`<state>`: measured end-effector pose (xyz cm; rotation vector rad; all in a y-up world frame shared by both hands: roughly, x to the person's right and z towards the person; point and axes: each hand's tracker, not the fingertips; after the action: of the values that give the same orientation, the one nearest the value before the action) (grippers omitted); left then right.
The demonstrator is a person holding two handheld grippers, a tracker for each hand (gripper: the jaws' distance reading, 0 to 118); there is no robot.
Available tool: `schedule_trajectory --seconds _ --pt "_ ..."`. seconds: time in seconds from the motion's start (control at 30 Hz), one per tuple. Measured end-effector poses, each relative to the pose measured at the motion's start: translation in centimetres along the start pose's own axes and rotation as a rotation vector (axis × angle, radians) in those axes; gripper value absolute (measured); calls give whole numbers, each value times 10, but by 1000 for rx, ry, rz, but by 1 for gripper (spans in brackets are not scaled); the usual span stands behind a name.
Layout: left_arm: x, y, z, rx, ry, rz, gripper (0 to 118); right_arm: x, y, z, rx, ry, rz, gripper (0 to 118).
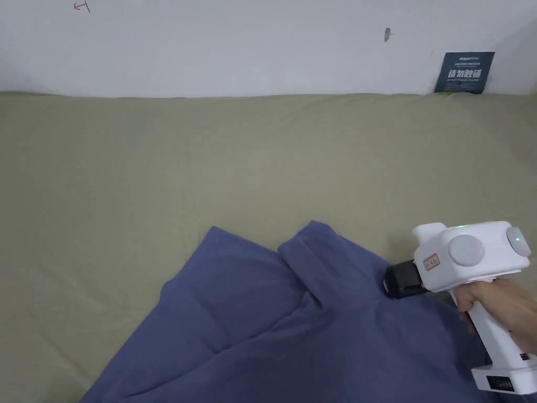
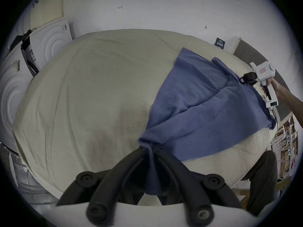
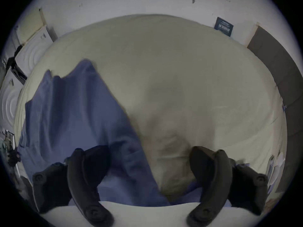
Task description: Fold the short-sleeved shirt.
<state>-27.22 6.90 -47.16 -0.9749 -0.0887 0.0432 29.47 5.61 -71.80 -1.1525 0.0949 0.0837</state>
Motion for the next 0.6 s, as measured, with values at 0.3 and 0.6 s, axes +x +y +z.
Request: schedule_trajectory --seconds 0.3,0.6 --pt "2 9 16 0 2 38 2 -24 -15 103 198 39 42 2" --pt "22 81 116 258 -65 84 2 -26 -35 296 552 14 69 2"
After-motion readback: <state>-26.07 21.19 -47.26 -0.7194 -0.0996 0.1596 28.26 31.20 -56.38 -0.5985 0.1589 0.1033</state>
